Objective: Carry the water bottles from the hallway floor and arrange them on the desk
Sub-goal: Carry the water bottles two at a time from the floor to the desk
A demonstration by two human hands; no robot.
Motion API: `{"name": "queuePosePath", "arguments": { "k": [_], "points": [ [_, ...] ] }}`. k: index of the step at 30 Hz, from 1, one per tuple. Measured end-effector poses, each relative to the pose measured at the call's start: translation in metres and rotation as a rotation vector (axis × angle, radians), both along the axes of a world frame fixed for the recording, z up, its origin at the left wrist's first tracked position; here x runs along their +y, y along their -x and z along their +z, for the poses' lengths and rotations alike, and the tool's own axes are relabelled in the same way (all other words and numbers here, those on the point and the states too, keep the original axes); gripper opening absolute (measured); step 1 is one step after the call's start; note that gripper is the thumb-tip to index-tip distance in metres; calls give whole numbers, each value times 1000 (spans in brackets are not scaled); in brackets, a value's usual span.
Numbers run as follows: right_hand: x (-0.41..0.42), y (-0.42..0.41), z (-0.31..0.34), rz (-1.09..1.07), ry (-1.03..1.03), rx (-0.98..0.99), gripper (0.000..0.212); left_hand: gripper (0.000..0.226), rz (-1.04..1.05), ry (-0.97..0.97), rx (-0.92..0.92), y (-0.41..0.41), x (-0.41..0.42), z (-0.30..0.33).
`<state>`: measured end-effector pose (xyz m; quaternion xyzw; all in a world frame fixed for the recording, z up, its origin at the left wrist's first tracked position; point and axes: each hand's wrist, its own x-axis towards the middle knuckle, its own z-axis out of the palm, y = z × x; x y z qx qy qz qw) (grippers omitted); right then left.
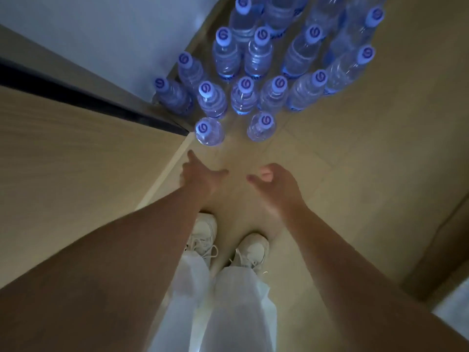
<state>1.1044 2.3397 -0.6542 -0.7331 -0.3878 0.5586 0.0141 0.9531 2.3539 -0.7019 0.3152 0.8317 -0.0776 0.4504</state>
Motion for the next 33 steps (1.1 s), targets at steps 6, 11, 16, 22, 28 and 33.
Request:
{"name": "queuePosePath", "arguments": {
  "k": [6,11,16,22,28,33],
  "points": [
    [68,-15,-100,-34,-104,-95,57,99,261,-264,-108,12,38,-94],
    [86,-14,-143,4,-285,-121,73,93,212,-330,-167,25,51,-110],
    [88,-12,-157,8,-361,-138,73,73,129,-421,-209,25,49,-106],
    [41,-14,-125,240,-446,-263,77,74,-78,-413,-244,11,21,-67],
    [-29,1,-8,53,-476,-115,71,66,-152,-300,-253,5,-39,27],
    [-71,7,107,84,-485,-121,56,61,-94,-360,-270,20,-81,150]
  ]
}}
